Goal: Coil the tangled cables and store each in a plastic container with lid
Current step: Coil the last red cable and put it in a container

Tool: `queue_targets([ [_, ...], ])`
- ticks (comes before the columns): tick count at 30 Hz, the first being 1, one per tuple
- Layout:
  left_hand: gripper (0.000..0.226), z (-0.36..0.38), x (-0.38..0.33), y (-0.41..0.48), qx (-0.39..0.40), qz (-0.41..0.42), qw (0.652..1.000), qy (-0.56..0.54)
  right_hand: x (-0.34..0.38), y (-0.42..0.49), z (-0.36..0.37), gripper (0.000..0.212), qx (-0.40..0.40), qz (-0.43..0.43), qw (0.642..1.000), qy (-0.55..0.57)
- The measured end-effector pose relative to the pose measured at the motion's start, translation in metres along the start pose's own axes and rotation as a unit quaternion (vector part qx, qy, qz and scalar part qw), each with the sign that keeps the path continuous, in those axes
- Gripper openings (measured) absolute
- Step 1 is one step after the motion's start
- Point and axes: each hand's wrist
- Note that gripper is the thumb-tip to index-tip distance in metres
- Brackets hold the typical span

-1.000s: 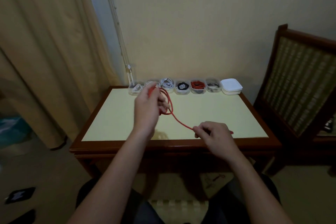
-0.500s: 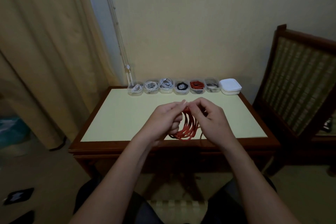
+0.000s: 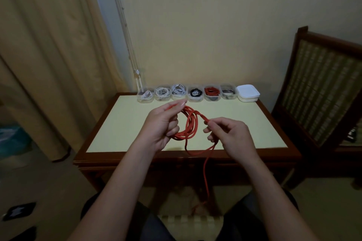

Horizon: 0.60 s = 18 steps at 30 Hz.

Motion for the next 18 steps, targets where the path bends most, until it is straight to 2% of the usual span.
queue_targets([
  [3, 0.025, -0.001, 0.001, 0.0, -0.01, 0.0, 1.0, 0.02, 0.0, 0.0, 0.003, 0.011, -0.063, -0.019, 0.995, -0.07],
  [8, 0.021, -0.006, 0.002, -0.001, -0.027, 0.044, 0.988, 0.148, 0.001, 0.001, 0.001, 0.008, -0.139, -0.017, 0.985, -0.103],
  [11, 0.018, -0.007, 0.004, 0.0, -0.026, 0.048, 0.984, 0.171, -0.002, 0.002, 0.001, 0.007, -0.174, -0.031, 0.975, -0.138],
  [14, 0.014, -0.008, 0.004, 0.002, -0.031, 0.054, 0.98, 0.187, -0.003, 0.002, 0.0, 0.008, -0.195, -0.003, 0.975, -0.107],
  [18, 0.014, -0.013, -0.002, 0.004, -0.067, 0.078, 0.978, 0.183, -0.008, 0.005, -0.008, 0.013, -0.224, 0.117, 0.967, 0.021],
])
Point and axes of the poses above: each hand's wrist, its own y-axis towards the middle knuckle, its own z-axis out of the palm, x = y × z, and after that the axes turned 15 degrees about -y, right-handed
